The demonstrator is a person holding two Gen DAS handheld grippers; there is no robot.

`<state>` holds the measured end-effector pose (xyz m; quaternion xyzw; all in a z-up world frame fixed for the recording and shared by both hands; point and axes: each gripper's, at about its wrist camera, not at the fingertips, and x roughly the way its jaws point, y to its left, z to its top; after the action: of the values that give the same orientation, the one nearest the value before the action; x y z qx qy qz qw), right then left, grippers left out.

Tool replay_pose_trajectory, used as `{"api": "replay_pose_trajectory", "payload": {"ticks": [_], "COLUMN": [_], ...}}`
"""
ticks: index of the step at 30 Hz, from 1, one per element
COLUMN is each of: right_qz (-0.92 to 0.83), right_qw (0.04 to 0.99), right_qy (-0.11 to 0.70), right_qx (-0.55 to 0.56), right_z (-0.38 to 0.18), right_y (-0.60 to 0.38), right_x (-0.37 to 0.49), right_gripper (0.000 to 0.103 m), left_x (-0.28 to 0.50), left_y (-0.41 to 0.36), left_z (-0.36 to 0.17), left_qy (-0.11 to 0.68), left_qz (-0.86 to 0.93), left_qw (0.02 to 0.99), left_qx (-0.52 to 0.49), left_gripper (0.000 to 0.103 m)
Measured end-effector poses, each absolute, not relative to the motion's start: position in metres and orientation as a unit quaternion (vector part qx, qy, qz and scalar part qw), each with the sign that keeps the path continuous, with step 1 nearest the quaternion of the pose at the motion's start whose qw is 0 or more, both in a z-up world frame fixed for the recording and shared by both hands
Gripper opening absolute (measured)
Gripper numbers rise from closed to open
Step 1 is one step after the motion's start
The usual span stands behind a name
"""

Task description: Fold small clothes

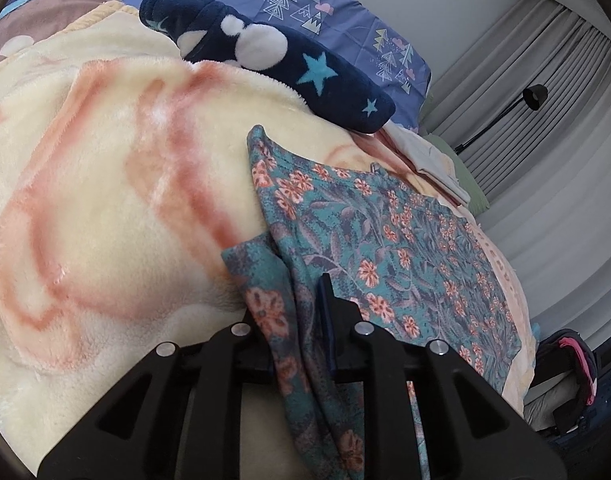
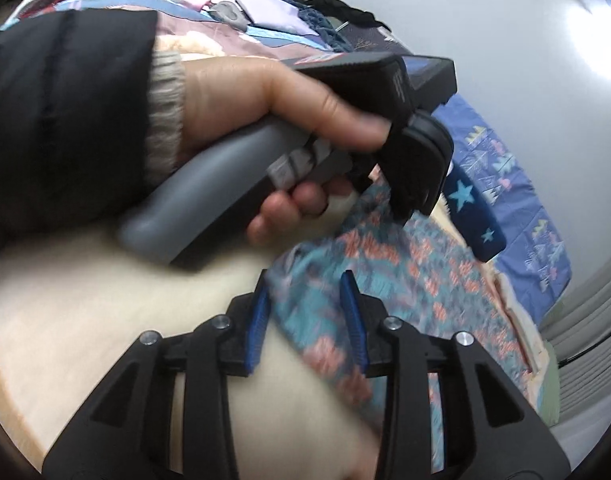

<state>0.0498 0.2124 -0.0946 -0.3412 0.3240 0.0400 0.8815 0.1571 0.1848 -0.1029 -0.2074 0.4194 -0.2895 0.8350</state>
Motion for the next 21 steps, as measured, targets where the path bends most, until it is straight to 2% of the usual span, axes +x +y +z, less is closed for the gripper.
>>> {"api": "replay_pose_trajectory", "payload": {"ticks": [2, 3, 4, 8, 21], "right_qz": [0.040, 0.039, 0.032, 0.041, 0.024], "right_qw": [0.880, 0.879, 0.881, 0.900, 0.949], "right_qy": [0.327, 0.325, 0.318, 0.304, 0.258], "right_qx": [-0.344, -0.346, -0.349, -0.310, -0.180], "right_z": [-0.097, -0.097, -0.096, -0.079, -0.017], "right_y": [0.212, 0.213, 0.212, 0.201, 0.138], "right_x": [0.055, 0.054, 0.053, 0.048, 0.023], "right_gripper": [0.026, 0.015, 0.011, 0.010, 0.010], "left_x": [0.158, 0.158, 0.158, 0.159, 0.163], "left_y": [0.187, 0.188, 0.188, 0.191, 0.128], "left_z": [-0.105, -0.105, -0.105, -0.101, -0.033], "left_qy": [0.419, 0.419, 0.417, 0.412, 0.420], "left_qz": [-0.294, -0.296, -0.298, -0.305, -0.292], "left_qw": [0.832, 0.831, 0.830, 0.826, 0.846], "left_qx": [-0.216, -0.218, -0.219, -0.233, -0.151], "left_gripper": [0.018, 0.018, 0.018, 0.010, 0.009]}}
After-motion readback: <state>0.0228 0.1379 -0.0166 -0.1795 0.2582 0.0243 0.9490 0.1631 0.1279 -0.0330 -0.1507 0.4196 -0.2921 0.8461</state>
